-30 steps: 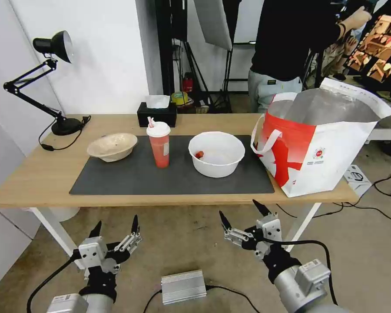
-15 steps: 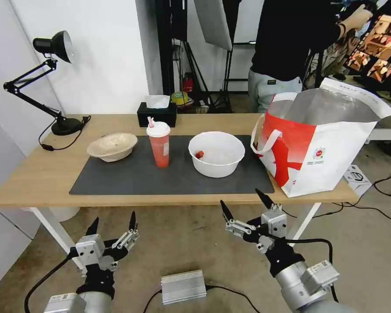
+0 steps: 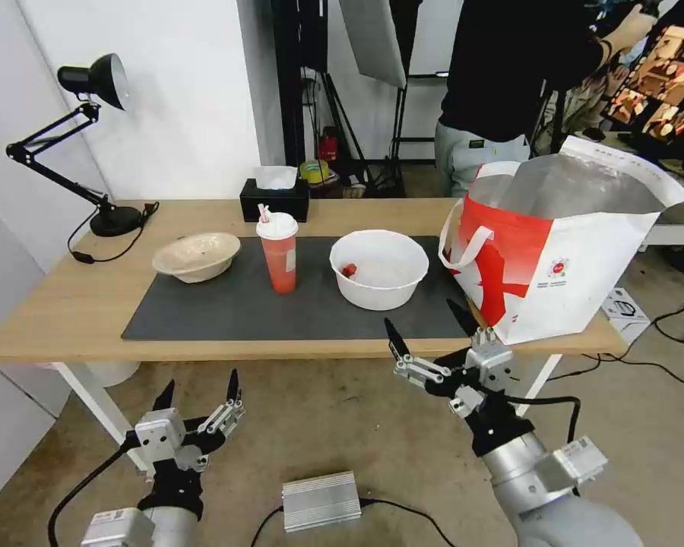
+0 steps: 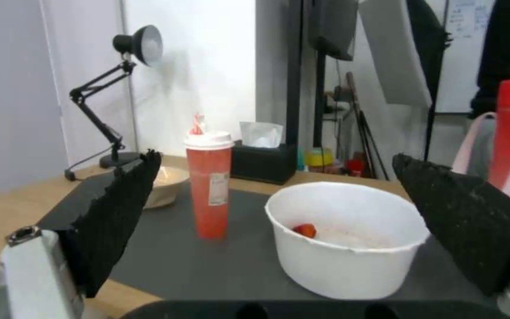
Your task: Pick up the trash from the table and place it into the takeout bag.
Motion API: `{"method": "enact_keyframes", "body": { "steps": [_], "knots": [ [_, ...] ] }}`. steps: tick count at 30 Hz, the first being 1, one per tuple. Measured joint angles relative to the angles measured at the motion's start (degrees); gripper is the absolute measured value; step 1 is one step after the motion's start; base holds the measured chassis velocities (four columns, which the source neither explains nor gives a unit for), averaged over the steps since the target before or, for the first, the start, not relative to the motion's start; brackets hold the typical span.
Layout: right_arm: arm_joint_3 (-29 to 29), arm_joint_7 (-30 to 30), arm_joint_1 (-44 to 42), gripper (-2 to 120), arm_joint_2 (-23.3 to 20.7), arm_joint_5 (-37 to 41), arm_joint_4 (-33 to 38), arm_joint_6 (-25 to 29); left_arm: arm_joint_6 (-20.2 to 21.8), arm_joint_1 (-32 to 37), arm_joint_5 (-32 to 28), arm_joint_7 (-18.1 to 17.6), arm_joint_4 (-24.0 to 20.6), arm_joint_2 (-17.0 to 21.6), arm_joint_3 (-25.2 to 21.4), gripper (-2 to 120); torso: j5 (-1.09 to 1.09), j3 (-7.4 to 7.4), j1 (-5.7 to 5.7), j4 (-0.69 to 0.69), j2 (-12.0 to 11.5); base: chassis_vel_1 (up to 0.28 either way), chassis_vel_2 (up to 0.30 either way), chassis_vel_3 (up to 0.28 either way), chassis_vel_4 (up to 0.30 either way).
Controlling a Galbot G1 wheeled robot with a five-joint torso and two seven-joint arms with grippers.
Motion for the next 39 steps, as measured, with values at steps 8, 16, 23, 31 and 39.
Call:
{"method": "enact_keyframes", "body": {
  "steps": [8,16,23,31,39],
  "knots": [
    [-0.4,0.0,8.9,100,-7.9,6.7,-3.4,1.6,0.0,-0.5,0.2,-0.1,0.4,0.0,-0.5,100,0.0,0.0,0.0,0.01,0.0,0.0,0.0,0.0,0.0],
    [-1.5,-1.0,19.6,100,-16.2,17.0,-7.6,0.8,0.0,-0.6,0.3,-0.2,0.5,-0.1,-0.4,100,0.0,0.01,0.01,0.0,0.0,0.0,0.0,0.0,0.0],
    [-3.7,-3.1,28.5,100,-19.0,21.1,-10.5,-1.2,0.0,-0.6,0.3,-0.2,0.6,-0.1,-0.4,100,0.0,0.01,0.01,0.01,0.0,0.0,0.0,0.0,0.0],
    [-7.7,-5.9,37.5,100,-23.1,21.5,-13.6,-6.6,-0.1,-0.7,0.4,-0.2,1.1,-0.1,-0.6,100,0.0,0.01,0.01,0.0,0.0,0.0,0.0,0.0,0.0],
    [-11.6,-10.1,43.7,100,-24.4,22.7,-16.7,-9.7,-0.2,-1.0,0.4,-0.3,1.4,-0.1,-0.6,100,0.0,0.0,0.01,0.0,0.0,0.0,0.0,0.0,0.0]
  ]
}}
